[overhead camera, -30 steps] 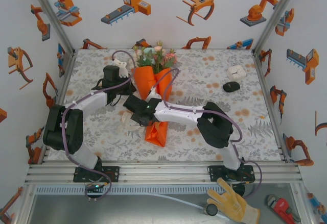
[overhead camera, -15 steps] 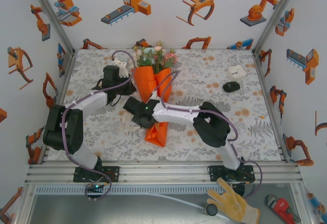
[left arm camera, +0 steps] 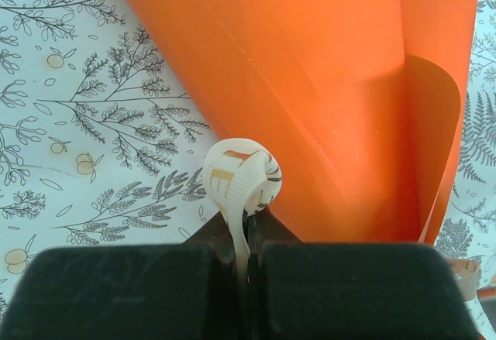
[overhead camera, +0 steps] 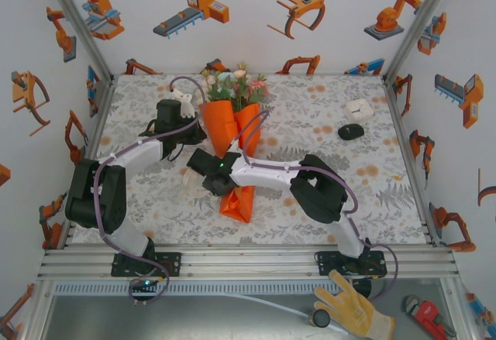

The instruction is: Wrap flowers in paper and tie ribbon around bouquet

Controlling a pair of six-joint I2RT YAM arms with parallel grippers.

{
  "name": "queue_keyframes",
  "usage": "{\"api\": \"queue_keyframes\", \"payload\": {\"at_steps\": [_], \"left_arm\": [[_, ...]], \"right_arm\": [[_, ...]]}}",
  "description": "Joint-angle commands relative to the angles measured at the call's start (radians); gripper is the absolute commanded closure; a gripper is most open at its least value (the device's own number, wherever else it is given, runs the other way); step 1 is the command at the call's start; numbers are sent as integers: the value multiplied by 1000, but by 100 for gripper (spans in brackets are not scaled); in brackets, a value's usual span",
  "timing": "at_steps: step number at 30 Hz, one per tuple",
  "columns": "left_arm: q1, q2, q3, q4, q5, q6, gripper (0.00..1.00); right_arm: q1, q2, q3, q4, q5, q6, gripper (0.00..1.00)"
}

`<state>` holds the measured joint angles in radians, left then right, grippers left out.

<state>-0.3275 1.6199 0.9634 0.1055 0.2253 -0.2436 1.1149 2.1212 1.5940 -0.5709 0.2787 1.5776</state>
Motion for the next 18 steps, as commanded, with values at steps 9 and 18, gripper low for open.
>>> {"api": "queue_keyframes", "payload": {"at_steps": [9,18], "left_arm": [[-1,-22,23,9,13,1,100],[-1,-37,24,-16,8,20,100]], "right_arm": [[2,-156,23,-52,128,-346,100],[-63,-286,-38,-85,86,-827,100]]}}
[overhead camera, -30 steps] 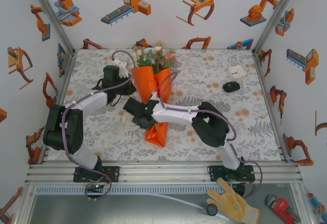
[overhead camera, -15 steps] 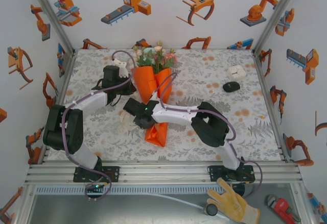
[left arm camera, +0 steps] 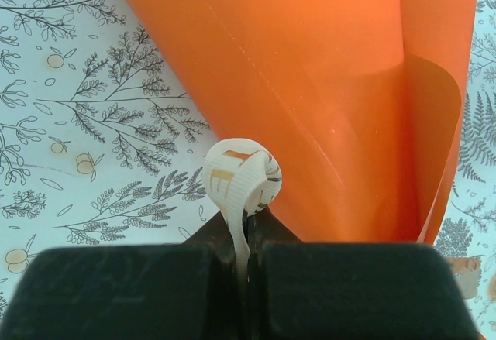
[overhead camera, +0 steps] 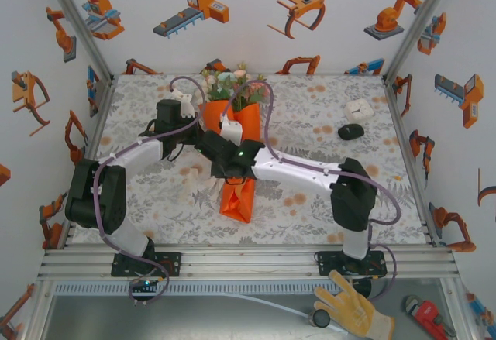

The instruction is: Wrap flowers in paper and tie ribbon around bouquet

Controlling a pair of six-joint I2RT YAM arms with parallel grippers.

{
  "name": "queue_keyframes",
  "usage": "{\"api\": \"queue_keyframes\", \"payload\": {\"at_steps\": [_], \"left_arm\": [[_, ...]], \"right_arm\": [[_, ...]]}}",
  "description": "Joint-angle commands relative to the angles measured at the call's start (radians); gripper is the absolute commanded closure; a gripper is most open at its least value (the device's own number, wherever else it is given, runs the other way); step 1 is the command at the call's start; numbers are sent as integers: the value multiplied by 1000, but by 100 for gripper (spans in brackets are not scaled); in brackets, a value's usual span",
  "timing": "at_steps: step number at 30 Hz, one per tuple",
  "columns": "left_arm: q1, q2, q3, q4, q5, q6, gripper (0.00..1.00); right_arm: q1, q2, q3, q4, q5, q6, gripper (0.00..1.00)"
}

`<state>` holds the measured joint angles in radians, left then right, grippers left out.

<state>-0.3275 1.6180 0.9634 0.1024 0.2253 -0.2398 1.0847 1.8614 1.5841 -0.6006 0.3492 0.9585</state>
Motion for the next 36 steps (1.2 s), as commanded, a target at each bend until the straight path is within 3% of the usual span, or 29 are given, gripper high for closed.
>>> {"api": "queue_keyframes", "payload": {"at_steps": [1,4,9,15,19,22,36], "left_arm": [[-2,-36,23,-17,7,17,100],[-2,-38,23,-18,7,18,100],[-1,-35,27,-22,7,18,100],[-2,-31,33,-28,8,18,100],[-2,-27,34,-31,6,21,100],[-2,-23,36,-28,7,18,100],[-2,-13,44,-28,13,13,100]], "right_arm": [[-43,-38,-46,-44,1,-266,100],[-62,-60,-96,-5,-8,-406,100],[-113,-59,-151,23,-82,-507,100],[-120,-54,-211,94,-38,-614,100],[-120,-46,-213,112,-51,-593,100],[-120,-62,-242,160,-71,-576,92],[-146,-131,-274,112,53,-543,74]]}}
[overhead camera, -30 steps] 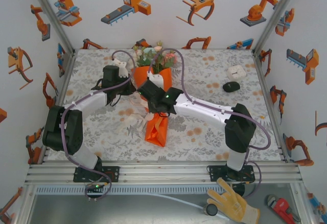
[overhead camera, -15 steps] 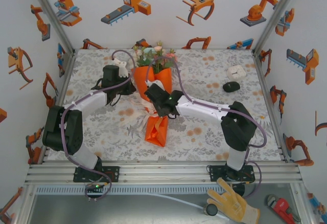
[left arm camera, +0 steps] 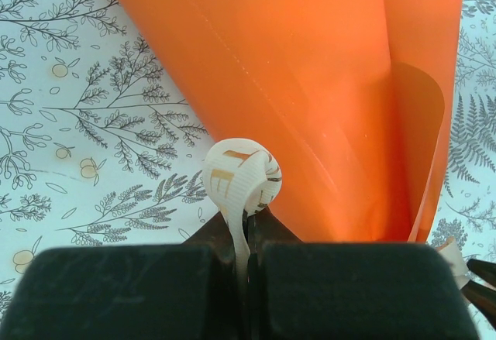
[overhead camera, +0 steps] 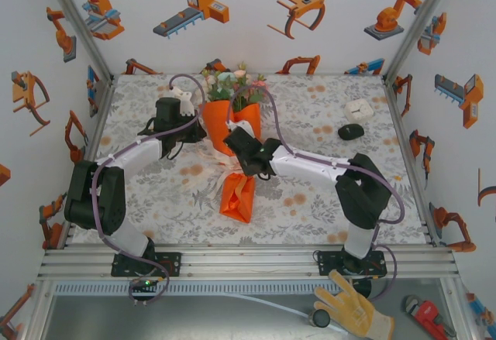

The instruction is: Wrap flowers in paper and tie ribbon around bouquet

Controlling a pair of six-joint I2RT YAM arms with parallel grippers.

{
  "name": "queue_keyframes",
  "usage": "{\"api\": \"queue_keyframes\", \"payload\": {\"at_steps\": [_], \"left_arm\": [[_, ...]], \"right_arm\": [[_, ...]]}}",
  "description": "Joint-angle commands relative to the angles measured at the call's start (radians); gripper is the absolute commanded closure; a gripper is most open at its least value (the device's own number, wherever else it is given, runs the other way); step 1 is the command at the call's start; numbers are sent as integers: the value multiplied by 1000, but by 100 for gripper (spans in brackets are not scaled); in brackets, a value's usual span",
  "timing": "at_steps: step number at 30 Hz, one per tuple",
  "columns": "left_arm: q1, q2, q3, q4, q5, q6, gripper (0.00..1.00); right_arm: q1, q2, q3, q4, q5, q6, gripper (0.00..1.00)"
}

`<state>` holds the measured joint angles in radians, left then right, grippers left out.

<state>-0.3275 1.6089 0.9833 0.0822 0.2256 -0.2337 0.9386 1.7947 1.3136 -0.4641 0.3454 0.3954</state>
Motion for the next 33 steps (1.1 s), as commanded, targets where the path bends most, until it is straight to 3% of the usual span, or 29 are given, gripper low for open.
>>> {"api": "queue_keyframes", "payload": {"at_steps": [1,6,17,26,33], "left_arm": [[-1,-2,23,-6,14,5,100],[-3,-2,26,-6,16,4,100],[-3,-1,24,-12,13,8,100],[-4,9,29,-5,18,5,100],[-4,3,26,-7,14,7,100]], "right_arm": [[0,-71,-4,-27,61,22,73],[-10,-87,-24,6,39,0,63],[-74,-69,-65,162,-166,-85,63],[-90,-60,-64,146,-272,-99,56],[-115,-34,-25,87,-269,-156,49]]}}
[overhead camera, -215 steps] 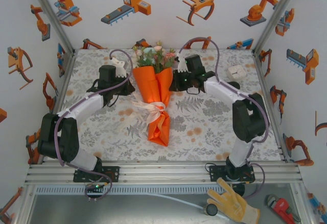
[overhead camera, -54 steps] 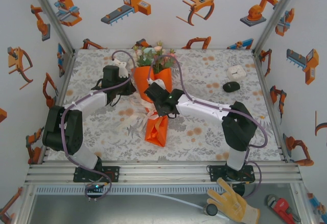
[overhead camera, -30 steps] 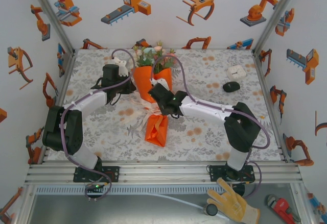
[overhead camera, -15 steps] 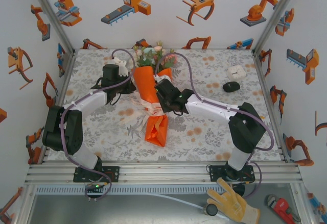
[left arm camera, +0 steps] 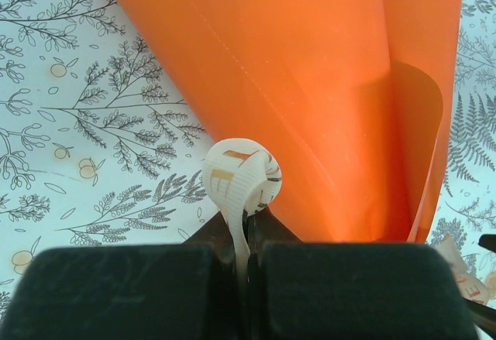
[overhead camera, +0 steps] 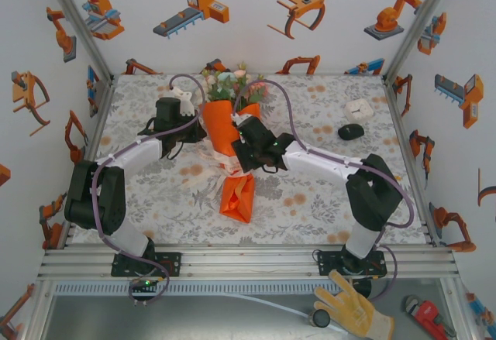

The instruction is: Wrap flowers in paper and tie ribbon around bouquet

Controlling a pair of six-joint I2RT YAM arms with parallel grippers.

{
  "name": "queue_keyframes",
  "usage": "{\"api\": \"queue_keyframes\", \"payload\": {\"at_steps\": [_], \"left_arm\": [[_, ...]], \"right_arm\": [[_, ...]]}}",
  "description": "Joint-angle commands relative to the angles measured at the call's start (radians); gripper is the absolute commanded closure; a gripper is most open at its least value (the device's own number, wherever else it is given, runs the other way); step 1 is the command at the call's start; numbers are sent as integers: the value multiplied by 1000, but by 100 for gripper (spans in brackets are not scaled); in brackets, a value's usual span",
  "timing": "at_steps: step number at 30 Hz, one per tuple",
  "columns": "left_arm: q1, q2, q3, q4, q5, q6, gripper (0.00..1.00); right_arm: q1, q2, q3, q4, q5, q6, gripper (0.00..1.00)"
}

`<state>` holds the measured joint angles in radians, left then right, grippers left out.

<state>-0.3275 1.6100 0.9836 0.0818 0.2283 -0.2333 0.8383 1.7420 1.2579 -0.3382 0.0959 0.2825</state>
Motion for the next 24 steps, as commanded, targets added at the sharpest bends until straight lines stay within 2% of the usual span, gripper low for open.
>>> {"api": "queue_keyframes", "payload": {"at_steps": [1,14,24], "left_arm": [[-4,1,27,-8,11,6,100],[-3,5,33,-7,11,7,100],[-3,4,33,-9,12,9,100]], "right_arm": [[-19,27,45,-55,-30,-52,49],[-25,98,120,-95,-41,-103,49],[-24,125,143,-61,63,-152,57]]}}
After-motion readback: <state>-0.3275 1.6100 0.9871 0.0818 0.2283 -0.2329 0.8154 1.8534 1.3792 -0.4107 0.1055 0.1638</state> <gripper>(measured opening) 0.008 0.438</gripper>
